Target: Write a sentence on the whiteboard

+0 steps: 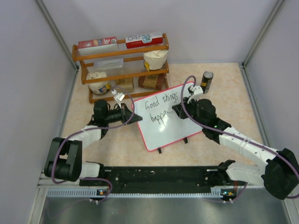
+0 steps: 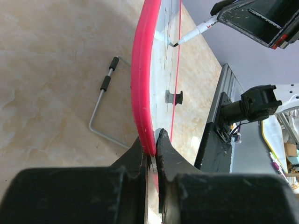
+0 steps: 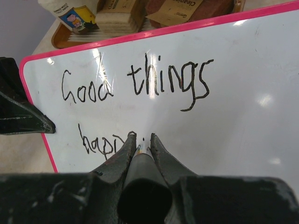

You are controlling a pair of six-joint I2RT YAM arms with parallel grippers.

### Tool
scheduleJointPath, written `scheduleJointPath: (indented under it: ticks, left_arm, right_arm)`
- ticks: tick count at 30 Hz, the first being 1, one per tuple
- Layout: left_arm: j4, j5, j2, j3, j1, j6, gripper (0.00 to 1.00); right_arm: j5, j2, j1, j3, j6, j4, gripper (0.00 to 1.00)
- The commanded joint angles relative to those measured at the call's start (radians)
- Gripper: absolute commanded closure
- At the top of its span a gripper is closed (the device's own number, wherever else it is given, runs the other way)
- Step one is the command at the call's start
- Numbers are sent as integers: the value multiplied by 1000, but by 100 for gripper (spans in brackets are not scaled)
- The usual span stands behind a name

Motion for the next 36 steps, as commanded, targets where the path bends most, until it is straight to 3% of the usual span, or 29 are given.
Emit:
scheduleJointPath:
  ticks: [1,13,36]
  left_arm:
    - [-92,-21,18,-55,-33,236,100]
    - [-92,-22,18,-55,-33,236,100]
    - [-92,-21,17,-57,-35,236,100]
  right_arm:
    - [0,-15,-5,-29,-19,-3,100]
    - [-9,-47,-5,-61,-17,-11,100]
    - [46,17,-5,49,3,38,100]
